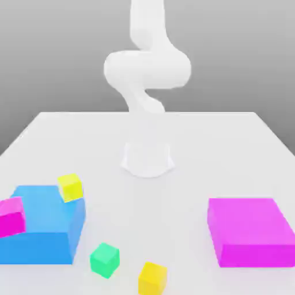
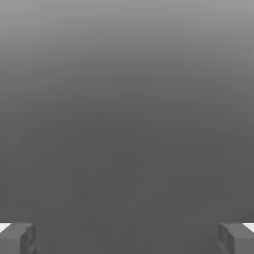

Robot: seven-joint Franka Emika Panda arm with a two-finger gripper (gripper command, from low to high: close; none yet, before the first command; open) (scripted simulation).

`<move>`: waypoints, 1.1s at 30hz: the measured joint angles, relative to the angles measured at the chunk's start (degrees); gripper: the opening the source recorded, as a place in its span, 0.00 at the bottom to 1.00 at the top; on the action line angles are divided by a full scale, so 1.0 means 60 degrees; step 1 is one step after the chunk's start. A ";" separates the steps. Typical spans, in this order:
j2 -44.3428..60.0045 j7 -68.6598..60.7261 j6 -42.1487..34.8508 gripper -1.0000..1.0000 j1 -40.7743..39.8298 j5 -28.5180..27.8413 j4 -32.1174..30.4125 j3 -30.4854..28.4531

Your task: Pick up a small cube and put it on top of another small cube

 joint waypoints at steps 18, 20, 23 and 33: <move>0.6295 0.3038 0.2517 0.50 -0.0941 -0.1048 -0.1016 0.0927; 0.6980 0.3305 0.2800 0.50 -0.0943 -0.1069 -0.1130 0.0923; 0.7996 0.3624 0.3229 0.50 -0.0899 -0.0988 -0.1304 0.0919; 1.0955 0.4189 0.5116 0.00 -0.0529 -0.1086 -0.1162 0.0541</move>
